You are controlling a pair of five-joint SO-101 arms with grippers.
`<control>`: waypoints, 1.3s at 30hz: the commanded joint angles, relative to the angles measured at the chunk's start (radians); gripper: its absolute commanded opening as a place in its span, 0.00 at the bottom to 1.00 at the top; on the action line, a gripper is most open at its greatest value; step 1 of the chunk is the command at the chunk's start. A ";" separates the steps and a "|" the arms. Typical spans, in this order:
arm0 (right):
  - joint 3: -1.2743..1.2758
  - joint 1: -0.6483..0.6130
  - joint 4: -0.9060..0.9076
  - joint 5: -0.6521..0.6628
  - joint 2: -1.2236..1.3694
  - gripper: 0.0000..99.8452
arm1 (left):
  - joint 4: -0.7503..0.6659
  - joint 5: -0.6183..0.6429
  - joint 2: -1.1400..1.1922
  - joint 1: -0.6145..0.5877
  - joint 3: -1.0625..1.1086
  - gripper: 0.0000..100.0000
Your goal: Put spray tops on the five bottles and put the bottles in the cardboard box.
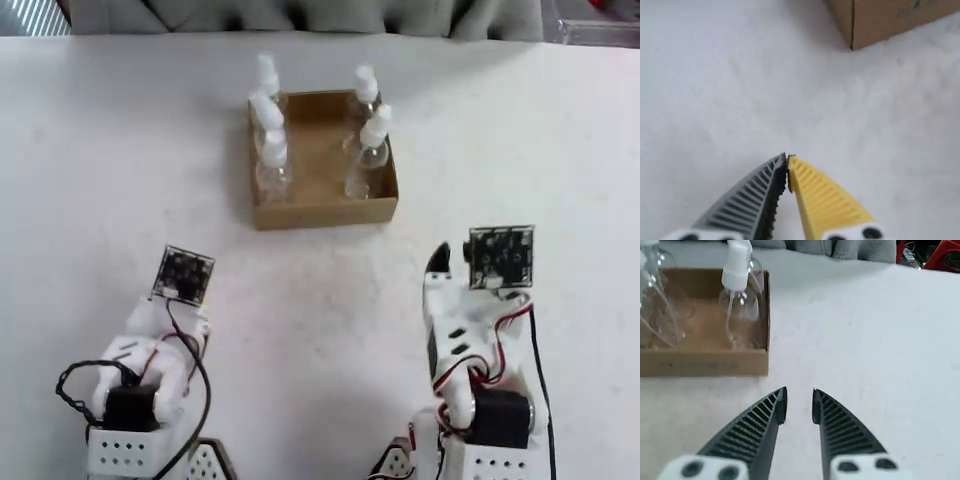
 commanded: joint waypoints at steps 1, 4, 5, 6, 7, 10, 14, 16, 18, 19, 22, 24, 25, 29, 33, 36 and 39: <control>0.069 -0.024 0.058 0.032 -0.068 0.06 | 0.048 -0.012 -0.015 -0.008 -0.003 0.02; 0.141 -0.028 0.108 0.034 -0.124 0.06 | 0.057 -0.012 -0.015 -0.041 -0.003 0.02; 0.163 -0.028 0.122 0.034 -0.142 0.06 | 0.058 -0.009 -0.015 -0.051 -0.003 0.02; 0.187 -0.028 0.134 0.034 -0.162 0.06 | 0.058 -0.009 -0.015 -0.061 -0.003 0.02; 0.215 -0.028 0.143 0.034 -0.180 0.06 | 0.058 -0.011 -0.015 -0.076 -0.003 0.02; 0.295 -0.028 0.176 0.034 -0.222 0.06 | 0.058 -0.011 -0.015 -0.122 -0.003 0.02; 0.321 -0.022 0.222 0.034 -0.219 0.06 | 0.061 -0.009 -0.015 -0.140 -0.003 0.02; 0.322 -0.024 0.255 0.034 -0.219 0.06 | 0.097 -0.009 -0.015 -0.140 -0.003 0.02; 0.324 -0.027 0.285 0.034 -0.219 0.06 | 0.164 -0.009 -0.015 -0.140 -0.003 0.02; 0.324 -0.024 0.283 0.034 -0.219 0.06 | 0.199 -0.008 -0.015 -0.140 -0.003 0.02; 0.333 -0.024 0.282 0.034 -0.219 0.06 | 0.203 -0.008 -0.016 -0.140 -0.003 0.02; 0.371 -0.025 0.272 0.034 -0.219 0.06 | 0.203 -0.008 -0.016 -0.140 -0.003 0.02; 0.400 -0.027 0.263 0.034 -0.219 0.06 | 0.203 -0.008 -0.016 -0.140 -0.003 0.02; 0.486 -0.027 0.219 0.038 -0.216 0.06 | 0.203 -0.008 -0.016 -0.140 -0.003 0.02; 0.488 -0.025 0.223 0.038 -0.216 0.06 | 0.203 -0.008 -0.016 -0.140 -0.003 0.02; 0.488 -0.024 0.223 0.038 -0.216 0.06 | 0.203 -0.008 -0.016 -0.140 -0.003 0.02; 0.488 -0.024 0.223 0.038 -0.216 0.06 | 0.203 -0.008 -0.016 -0.140 -0.003 0.02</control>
